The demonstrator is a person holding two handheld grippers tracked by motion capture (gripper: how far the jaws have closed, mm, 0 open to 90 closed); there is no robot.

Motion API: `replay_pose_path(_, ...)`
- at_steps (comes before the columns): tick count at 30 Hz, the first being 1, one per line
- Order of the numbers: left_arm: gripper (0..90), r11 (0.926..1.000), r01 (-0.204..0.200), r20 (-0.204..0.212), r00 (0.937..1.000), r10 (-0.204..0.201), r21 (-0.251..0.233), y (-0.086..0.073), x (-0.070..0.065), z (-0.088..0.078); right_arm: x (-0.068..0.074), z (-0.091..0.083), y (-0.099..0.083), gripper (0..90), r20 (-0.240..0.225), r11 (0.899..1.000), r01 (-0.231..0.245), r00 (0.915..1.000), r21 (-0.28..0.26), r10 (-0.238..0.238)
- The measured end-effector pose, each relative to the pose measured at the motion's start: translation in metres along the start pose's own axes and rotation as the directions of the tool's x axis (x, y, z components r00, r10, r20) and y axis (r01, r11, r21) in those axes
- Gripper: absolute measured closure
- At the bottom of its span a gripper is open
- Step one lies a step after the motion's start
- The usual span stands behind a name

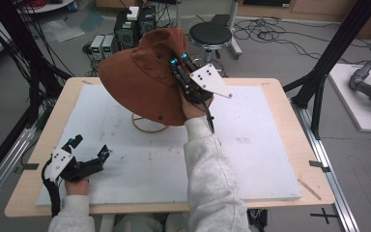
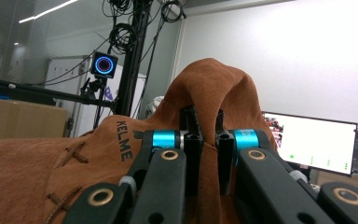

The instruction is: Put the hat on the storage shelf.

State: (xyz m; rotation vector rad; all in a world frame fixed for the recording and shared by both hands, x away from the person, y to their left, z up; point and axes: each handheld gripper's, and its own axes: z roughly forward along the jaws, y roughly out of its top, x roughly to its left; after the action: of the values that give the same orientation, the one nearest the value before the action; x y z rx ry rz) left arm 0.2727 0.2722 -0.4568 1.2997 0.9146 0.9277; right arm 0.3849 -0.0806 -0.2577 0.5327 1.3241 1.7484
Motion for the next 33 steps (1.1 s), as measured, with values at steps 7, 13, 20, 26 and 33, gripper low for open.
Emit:
replay_pose_path(7,1.8,1.0,0.001,0.004,1.0,-0.001,-0.002,0.0,0.0,0.0,0.004,0.009,-0.008,87.6,-0.004,1.0,0.015,0.9999,-0.002,-0.015)
replay_pose_path(13,1.8,1.0,0.0,0.005,1.0,0.0,-0.003,0.0,0.0,0.0,0.009,0.016,-0.015,87.6,-0.01,1.0,0.012,0.9999,0.006,-0.012)
replay_pose_path(20,1.8,1.0,0.0,0.011,0.9999,0.0,-0.004,0.0,0.0,-0.001,0.013,0.025,-0.022,87.6,-0.016,1.0,0.014,0.9998,0.017,-0.014)
replay_pose_path(26,1.8,1.0,0.002,0.013,0.9999,-0.002,-0.004,0.0,0.0,-0.001,0.016,0.029,-0.027,87.5,-0.019,0.999,0.014,0.9997,0.032,-0.013)
replay_pose_path(33,1.8,1.0,0.0,0.016,0.9999,0.0,-0.005,0.0,0.0,-0.001,0.018,0.032,-0.03,87.2,-0.02,0.999,0.009,0.9998,0.035,-0.008)
